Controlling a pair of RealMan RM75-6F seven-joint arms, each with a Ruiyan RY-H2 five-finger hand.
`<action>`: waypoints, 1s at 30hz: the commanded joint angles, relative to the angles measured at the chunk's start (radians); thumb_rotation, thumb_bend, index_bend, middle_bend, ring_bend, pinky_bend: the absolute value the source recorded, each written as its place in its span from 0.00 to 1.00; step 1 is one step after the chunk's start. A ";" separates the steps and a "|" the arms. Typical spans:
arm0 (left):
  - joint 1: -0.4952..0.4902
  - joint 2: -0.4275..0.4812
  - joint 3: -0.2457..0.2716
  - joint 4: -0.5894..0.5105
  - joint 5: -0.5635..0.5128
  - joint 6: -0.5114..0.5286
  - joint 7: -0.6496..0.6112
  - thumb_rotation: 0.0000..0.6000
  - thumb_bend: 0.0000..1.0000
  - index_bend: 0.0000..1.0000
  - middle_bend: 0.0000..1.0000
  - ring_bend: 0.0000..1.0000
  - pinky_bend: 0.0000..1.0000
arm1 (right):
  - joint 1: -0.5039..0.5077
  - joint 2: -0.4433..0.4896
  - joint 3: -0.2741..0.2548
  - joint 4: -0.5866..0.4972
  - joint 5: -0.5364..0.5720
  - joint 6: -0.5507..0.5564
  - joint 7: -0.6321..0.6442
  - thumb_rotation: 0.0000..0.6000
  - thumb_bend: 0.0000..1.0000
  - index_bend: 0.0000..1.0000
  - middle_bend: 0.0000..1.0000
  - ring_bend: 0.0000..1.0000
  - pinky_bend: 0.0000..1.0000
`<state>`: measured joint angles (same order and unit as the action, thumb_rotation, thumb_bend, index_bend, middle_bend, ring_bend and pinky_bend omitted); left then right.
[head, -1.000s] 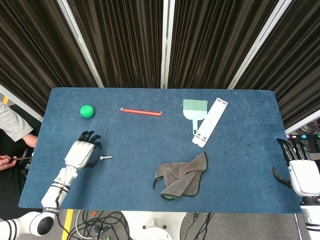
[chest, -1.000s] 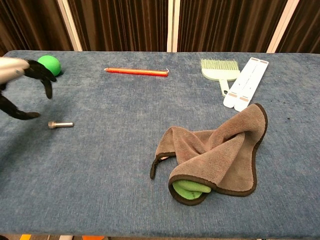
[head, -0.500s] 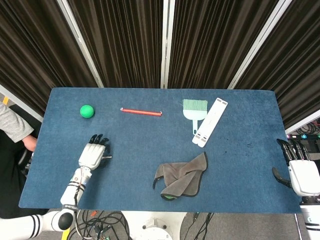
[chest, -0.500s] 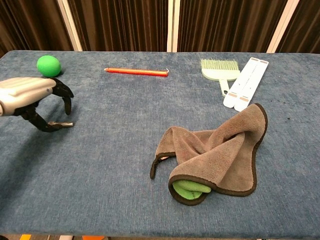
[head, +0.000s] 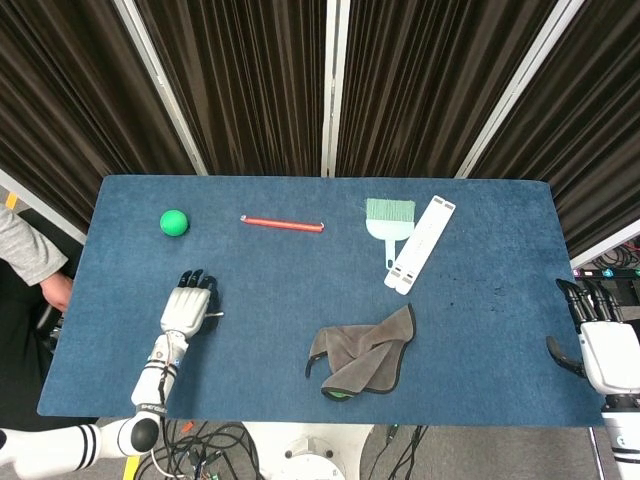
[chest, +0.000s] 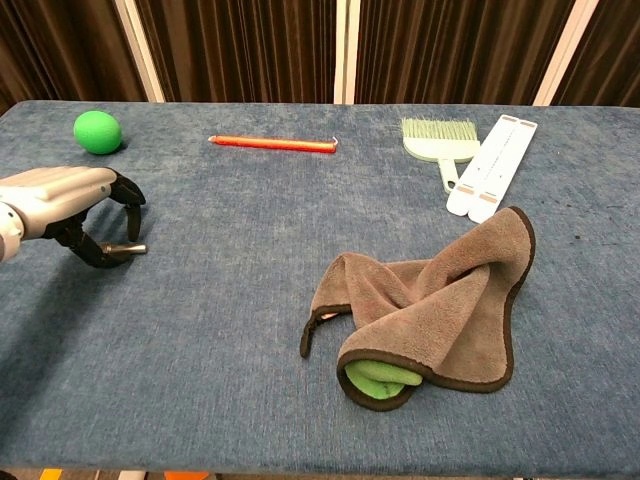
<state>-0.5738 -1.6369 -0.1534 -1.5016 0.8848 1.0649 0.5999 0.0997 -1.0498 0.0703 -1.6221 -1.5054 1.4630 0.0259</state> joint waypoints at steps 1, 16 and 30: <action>-0.005 0.000 0.001 -0.002 -0.006 -0.007 -0.005 1.00 0.33 0.51 0.17 0.00 0.00 | 0.000 -0.001 0.000 0.000 0.000 0.000 0.000 1.00 0.26 0.03 0.12 0.00 0.00; -0.031 -0.024 0.012 0.023 -0.016 -0.007 0.002 1.00 0.37 0.51 0.17 0.00 0.00 | -0.007 -0.001 -0.002 0.000 0.004 0.005 0.004 1.00 0.26 0.03 0.12 0.00 0.00; -0.008 -0.017 -0.019 0.021 0.055 0.005 -0.180 1.00 0.41 0.55 0.18 0.00 0.00 | -0.011 -0.001 -0.001 0.001 0.006 0.008 0.007 1.00 0.26 0.03 0.12 0.00 0.00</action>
<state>-0.5909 -1.6626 -0.1607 -1.4790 0.9165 1.0708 0.4636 0.0886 -1.0513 0.0692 -1.6211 -1.4996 1.4713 0.0331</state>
